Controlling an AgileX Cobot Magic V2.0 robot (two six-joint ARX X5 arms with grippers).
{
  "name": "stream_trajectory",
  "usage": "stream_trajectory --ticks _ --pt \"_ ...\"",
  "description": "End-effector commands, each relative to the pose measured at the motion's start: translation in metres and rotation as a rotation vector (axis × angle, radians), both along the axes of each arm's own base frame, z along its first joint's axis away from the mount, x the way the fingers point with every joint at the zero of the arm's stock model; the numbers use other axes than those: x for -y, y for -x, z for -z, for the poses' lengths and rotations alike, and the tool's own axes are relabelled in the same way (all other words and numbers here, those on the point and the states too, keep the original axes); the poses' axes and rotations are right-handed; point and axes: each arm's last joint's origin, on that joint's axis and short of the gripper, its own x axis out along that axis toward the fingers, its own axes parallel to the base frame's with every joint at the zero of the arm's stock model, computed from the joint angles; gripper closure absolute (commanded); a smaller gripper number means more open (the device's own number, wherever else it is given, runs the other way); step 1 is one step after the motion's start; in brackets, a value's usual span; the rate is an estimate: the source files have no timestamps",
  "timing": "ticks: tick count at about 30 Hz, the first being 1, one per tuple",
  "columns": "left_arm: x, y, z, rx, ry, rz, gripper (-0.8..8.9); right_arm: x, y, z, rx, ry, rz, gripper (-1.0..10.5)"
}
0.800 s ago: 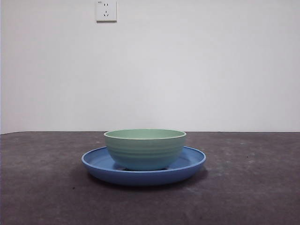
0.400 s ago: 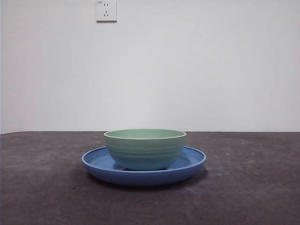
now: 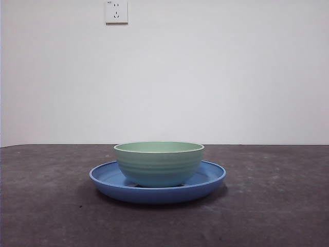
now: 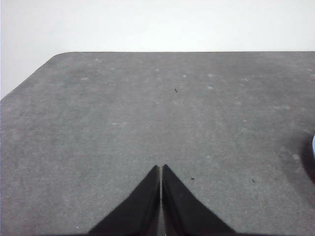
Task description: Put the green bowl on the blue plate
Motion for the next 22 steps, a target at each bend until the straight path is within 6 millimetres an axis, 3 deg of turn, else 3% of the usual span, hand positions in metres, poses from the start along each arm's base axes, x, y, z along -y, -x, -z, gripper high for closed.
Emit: stream_trajectory --ticks 1,5,8,13,22 --pt "0.0 -0.001 0.008 -0.026 0.001 -0.006 8.07 0.001 0.0 -0.005 0.08 0.032 0.004 9.3" --pt "0.0 -0.001 0.008 -0.026 0.001 -0.006 8.07 -0.001 -0.013 -0.007 0.284 0.044 0.045 9.3" --pt "0.0 -0.001 0.008 -0.026 0.001 -0.006 8.07 0.0 -0.027 0.005 0.458 0.03 0.125 9.3" --pt "0.0 -0.001 0.008 -0.026 0.001 -0.006 8.07 0.007 -0.048 0.05 0.623 0.082 0.338 9.3" --pt "0.0 -0.001 0.008 -0.026 0.001 -0.006 8.07 0.015 -0.074 0.132 0.676 0.152 0.589 9.3"
